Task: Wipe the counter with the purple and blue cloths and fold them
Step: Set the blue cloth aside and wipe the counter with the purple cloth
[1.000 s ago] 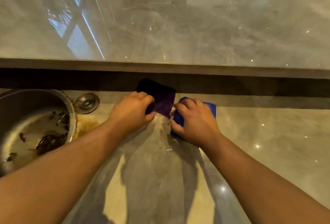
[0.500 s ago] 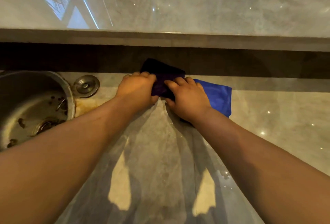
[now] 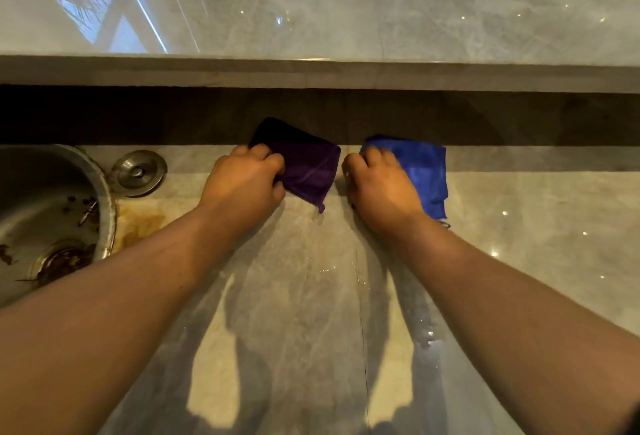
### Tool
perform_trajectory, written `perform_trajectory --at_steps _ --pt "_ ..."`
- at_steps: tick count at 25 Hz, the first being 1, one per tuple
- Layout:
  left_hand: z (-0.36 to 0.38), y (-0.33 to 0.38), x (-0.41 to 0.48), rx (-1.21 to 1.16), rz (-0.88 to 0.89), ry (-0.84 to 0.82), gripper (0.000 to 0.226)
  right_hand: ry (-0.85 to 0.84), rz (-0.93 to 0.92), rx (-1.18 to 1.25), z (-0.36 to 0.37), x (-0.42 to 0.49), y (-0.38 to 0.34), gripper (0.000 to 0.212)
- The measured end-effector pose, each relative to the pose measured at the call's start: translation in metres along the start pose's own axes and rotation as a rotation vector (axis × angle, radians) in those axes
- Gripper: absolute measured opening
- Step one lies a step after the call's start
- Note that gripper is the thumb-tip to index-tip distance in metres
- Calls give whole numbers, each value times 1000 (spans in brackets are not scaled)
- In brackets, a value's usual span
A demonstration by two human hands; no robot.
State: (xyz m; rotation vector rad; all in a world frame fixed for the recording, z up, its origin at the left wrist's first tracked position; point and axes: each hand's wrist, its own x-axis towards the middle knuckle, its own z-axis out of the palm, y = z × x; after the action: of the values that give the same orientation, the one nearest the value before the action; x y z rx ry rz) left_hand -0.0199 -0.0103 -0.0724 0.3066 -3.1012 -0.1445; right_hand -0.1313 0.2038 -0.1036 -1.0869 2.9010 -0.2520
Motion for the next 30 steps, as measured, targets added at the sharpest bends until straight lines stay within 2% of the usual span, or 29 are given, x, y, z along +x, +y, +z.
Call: perform_trajectory --at_steps 2,4,6,9,13,17,20,22,25,26,29,30 --pt "0 -3 1 -13 7 12 23 -61 32 -62 -6 23 11 31" --pt "-2 -6 2 -31 12 2 20 -37 26 -95 -14 31 4 36" --pt "-5 -7 4 -57 19 -17 19 15 -80 -26 -19 25 -14 50" --pt "-14 -3 3 -131 12 -2 14 -58 -179 100 -17 15 -40 59" --pt "-34 6 -3 -284 -30 -6 6 -4 -105 204 -23 17 -56 27" --pt "-58 16 -24 -414 -84 -28 6 -46 0 505 -61 6 -56 10" --pt "-80 36 -42 -515 -88 -148 35 -110 16 634 -99 -17 -60 9" --pt "-93 50 -46 -491 -67 -166 36 -138 7 632 -125 -32 -57 6" --pt "-113 65 -47 -477 -109 -168 16 -210 56 643 -163 -49 -42 9" --pt "-119 72 -48 -513 -122 -167 16 -238 66 626 -175 -55 -36 10" --pt "-132 93 -53 -692 -136 -180 18 -332 47 446 -197 -71 -24 4" --pt "-135 101 -54 -698 -115 -215 13 -362 30 391 -202 -75 -21 9"
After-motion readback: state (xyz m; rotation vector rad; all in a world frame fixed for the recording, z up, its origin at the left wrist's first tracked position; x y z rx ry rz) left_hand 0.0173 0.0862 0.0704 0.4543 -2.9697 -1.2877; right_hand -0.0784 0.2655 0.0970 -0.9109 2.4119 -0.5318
